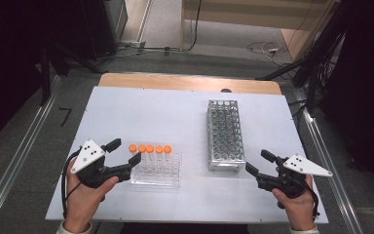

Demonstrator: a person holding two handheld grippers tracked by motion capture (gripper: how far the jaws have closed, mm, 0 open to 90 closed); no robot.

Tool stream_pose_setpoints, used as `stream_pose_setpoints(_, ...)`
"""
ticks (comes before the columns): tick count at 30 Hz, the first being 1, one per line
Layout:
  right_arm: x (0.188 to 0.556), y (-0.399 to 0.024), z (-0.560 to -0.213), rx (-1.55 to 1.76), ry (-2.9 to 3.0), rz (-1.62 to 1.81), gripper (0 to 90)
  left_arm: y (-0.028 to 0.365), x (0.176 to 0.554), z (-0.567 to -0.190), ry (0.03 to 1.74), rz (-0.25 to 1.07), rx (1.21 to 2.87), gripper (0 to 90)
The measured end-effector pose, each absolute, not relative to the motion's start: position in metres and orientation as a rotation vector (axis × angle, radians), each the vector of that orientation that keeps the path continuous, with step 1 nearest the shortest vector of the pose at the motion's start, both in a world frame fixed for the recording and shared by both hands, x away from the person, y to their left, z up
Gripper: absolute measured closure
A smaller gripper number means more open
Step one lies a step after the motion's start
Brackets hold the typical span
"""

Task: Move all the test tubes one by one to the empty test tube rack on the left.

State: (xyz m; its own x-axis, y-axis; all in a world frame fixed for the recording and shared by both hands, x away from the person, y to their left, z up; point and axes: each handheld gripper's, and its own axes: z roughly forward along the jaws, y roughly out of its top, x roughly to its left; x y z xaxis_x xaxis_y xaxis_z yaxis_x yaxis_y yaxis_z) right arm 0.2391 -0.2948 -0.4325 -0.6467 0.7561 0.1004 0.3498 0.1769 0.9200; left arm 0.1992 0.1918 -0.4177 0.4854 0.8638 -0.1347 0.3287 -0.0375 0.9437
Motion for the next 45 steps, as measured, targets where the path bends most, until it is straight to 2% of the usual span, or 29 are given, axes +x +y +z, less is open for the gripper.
stream_pose_setpoints(45,0.238,-0.323,-0.447,1.144,2.035,1.385,22.1,0.235,0.189,-0.458,1.191,0.649,1.604,19.9)
